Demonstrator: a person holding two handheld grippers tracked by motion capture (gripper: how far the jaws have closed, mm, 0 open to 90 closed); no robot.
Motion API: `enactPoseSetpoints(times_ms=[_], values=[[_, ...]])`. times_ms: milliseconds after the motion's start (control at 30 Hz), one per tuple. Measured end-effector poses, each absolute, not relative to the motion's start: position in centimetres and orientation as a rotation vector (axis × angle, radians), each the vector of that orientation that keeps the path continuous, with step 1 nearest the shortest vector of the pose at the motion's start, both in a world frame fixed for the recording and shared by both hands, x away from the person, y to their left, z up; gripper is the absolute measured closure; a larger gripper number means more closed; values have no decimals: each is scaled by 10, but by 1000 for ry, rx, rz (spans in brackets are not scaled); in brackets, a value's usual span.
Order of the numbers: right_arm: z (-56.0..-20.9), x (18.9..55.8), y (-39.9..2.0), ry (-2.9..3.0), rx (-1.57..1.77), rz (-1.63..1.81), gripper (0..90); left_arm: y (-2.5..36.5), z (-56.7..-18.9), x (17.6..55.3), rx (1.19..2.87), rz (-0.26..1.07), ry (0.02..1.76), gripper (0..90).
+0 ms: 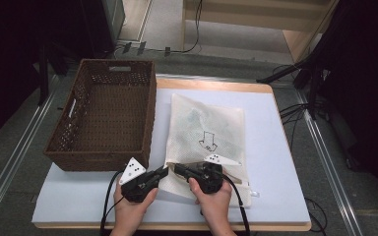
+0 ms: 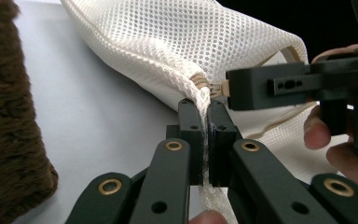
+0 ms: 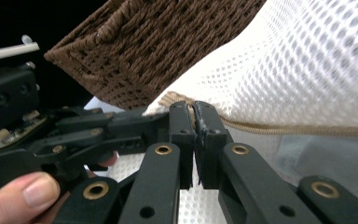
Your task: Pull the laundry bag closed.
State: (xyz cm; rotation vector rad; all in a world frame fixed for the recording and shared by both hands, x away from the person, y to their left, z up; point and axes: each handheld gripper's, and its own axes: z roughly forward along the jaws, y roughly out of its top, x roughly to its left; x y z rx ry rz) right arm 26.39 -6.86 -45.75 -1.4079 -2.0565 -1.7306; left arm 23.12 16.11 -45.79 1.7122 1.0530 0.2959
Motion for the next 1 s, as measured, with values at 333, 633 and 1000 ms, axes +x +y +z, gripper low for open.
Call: enactPoseSetpoints(times_ms=[333,633,1000], values=[[-462,269,-69,-1982,-1414,-1738,874,159,-460,232,1726,248,1022,882],[-464,271,-69,-1996,-1387,-1737,887,162,-461,233,1695,223,1059,865],[-460,264,-66,-2065,-1381,-1770,889,165,-460,239,1670,153,1076,871]])
